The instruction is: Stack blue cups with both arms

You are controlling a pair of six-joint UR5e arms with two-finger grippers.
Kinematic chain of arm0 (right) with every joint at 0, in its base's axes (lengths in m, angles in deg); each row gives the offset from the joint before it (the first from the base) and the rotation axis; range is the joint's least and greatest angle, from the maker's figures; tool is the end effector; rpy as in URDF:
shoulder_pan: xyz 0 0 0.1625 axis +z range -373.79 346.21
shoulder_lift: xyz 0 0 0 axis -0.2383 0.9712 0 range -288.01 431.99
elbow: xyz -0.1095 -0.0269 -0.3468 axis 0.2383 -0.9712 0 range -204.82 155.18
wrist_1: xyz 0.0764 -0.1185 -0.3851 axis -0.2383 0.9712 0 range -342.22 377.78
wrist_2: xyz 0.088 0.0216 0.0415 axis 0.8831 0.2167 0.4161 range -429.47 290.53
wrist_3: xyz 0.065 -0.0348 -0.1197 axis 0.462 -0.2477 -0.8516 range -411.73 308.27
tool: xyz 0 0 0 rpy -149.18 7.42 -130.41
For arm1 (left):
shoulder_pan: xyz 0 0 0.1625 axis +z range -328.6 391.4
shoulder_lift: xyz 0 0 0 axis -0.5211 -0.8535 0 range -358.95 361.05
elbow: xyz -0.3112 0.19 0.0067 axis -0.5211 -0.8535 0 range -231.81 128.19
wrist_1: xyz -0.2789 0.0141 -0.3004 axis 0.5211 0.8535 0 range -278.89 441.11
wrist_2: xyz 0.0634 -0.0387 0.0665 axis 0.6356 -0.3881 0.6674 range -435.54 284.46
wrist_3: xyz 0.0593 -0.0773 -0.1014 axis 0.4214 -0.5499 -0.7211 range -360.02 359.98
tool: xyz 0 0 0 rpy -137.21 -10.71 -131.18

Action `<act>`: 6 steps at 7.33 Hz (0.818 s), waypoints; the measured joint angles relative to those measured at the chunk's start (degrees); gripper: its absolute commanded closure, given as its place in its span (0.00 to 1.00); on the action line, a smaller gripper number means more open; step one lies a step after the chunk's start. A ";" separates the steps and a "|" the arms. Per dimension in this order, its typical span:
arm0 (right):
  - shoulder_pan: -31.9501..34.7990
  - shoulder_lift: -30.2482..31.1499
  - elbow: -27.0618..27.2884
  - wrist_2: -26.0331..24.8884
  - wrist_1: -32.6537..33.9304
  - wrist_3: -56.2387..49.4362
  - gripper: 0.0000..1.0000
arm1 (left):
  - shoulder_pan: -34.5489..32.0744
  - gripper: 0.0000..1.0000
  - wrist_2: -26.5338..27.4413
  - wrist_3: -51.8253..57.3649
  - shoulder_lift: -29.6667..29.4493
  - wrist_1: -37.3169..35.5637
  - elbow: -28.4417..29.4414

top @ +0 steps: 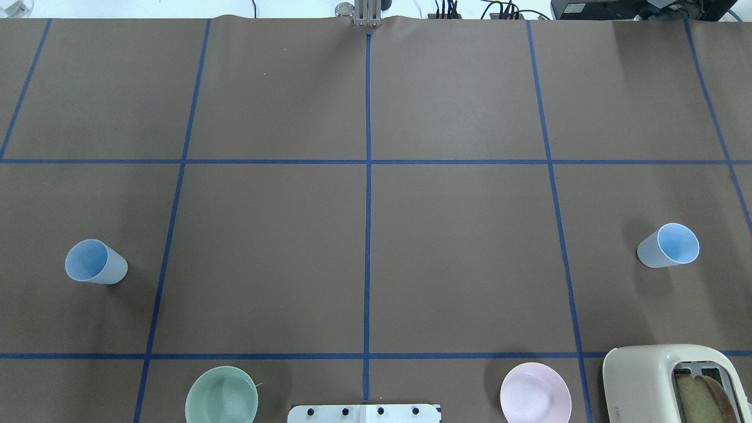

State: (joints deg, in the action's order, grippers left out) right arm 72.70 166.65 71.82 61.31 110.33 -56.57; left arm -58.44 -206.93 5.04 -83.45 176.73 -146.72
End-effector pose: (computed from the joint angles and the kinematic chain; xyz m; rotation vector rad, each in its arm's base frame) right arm 0.0134 -0.4583 0.6200 -0.0013 -0.7124 -0.1362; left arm -0.0391 -0.4616 0.6258 0.1149 0.7181 0.1185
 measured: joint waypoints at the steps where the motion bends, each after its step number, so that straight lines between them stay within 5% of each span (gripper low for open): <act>1: 0.00 0.00 0.01 0.00 0.00 0.00 0.00 | 0.01 0.01 -0.01 0.05 -0.01 0.00 -0.06; 6: 0.00 0.01 0.00 -0.08 0.08 0.06 0.00 | 0.13 0.01 0.45 0.03 -0.04 0.08 -0.71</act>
State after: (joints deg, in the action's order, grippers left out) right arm 72.70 166.66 71.82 61.23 110.41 -56.51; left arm -58.31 -206.48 5.07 -83.49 176.81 -147.43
